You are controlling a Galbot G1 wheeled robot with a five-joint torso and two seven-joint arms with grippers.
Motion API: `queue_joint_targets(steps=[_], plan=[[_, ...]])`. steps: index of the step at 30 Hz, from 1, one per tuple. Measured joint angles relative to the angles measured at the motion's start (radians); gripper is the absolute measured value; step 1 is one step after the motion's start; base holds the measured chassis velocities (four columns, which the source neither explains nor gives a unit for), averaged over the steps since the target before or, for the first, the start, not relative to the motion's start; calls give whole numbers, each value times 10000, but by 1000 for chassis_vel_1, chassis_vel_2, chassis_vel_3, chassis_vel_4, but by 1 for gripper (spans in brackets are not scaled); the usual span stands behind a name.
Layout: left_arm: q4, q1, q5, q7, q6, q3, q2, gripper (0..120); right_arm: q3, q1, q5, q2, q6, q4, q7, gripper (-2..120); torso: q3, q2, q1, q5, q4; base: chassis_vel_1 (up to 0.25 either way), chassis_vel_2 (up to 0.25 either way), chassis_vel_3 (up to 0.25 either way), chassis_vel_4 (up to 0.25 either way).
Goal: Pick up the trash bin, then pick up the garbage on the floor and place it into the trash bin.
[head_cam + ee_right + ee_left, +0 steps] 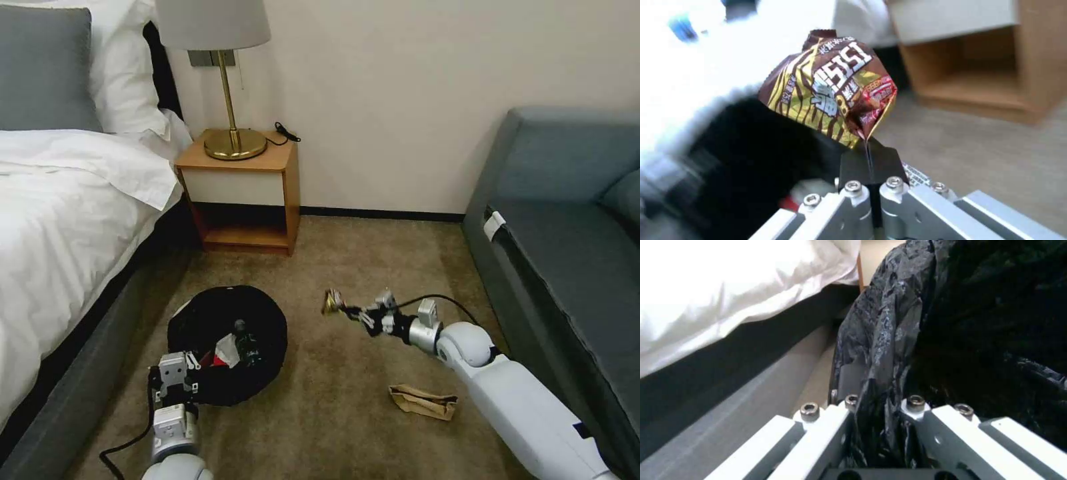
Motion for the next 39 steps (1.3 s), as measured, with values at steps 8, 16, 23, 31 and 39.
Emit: queue_joint_targets(steps=[8,16,23,31,39], plan=[[-10,-291,5,154,-28,279,-121,1,-1489,489,3013,996,-528,1543,1786,0,0,0,0,-1,2,0,0,0,0],[-110,-256,24,185,-187,457,-252,1,-2480,534,2573,1661,334,855,2646,0,0,0,0,0,3,0,0,0,0],[-302,-212,4,174,-147,509,-282,1,-2859,292,983,1563,953,8,2712,-2,0,0,0,0,1,0,0,0,0],[-348,-117,-134,170,-112,581,-322,1,-2928,135,242,1494,1021,47,3411,25,0,0,0,1,0,0,0,0,0],[-177,-139,-141,172,-160,538,-306,1,-2904,77,-119,1543,300,532,3688,50,0,0,0,1,1,0,0,0,0]])
